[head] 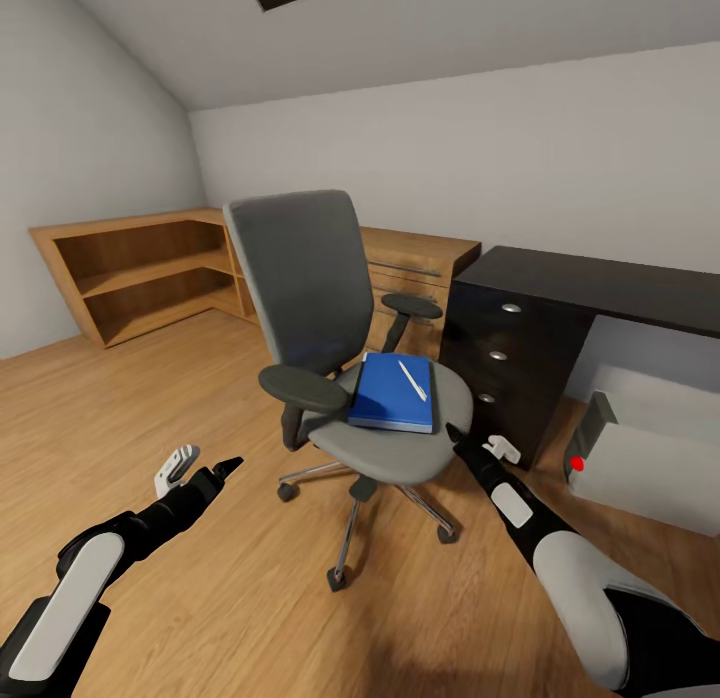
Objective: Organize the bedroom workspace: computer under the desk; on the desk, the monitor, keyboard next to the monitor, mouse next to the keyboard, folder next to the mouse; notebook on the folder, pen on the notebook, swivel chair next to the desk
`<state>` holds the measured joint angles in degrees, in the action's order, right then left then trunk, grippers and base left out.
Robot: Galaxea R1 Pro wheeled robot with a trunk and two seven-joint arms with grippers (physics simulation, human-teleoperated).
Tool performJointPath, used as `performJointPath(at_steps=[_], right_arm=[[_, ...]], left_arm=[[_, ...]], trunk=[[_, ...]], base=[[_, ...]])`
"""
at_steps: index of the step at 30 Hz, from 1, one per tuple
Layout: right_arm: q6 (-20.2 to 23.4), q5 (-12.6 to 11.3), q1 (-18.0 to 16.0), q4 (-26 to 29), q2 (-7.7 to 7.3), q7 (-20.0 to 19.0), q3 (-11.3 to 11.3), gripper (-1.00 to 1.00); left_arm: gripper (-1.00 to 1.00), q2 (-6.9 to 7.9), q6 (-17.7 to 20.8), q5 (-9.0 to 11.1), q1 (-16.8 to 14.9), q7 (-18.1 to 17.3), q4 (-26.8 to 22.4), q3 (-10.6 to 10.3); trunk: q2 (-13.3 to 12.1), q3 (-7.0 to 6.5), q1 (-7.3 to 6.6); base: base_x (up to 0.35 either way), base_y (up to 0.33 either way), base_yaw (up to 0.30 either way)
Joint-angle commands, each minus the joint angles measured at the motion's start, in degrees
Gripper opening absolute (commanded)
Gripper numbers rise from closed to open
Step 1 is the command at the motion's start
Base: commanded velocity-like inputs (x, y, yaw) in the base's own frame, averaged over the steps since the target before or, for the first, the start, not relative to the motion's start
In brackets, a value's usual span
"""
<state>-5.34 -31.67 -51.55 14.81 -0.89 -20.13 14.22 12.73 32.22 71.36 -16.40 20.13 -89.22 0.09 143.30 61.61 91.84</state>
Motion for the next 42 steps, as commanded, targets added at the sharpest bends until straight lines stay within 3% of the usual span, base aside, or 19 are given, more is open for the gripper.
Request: performJointPath(at_steps=[1, 29, 42], right_arm=[[-0.07, -0.51, -0.03, -0.19, 0.03, -0.48, 0.03, 1.00], [-0.02, -0.58, 0.06, -0.66, 0.30, -0.70, -0.07, 1.00], [-0.36, -0.44, 0.06, -1.43, 0.34, -0.79, -0.07, 1.00]], left_arm=[[1.00, 0.01, 0.13, 0.61, -0.03, 0.53, -0.08, 0.01], [1.00, -0.08, 0.13, 0.73, -0.03, 0.52, -0.08, 0.00], [1.00, -0.08, 0.13, 0.70, -0.03, 0.52, -0.08, 0.00]], trunk=[[0.02, 0.05, -0.01], [0.02, 0.05, -0.01], [0.02, 0.05, -0.01]], base=[[0.000, 0.000, 0.000], [0.005, 0.003, 0.000], [0.254, 0.126, 0.000]])
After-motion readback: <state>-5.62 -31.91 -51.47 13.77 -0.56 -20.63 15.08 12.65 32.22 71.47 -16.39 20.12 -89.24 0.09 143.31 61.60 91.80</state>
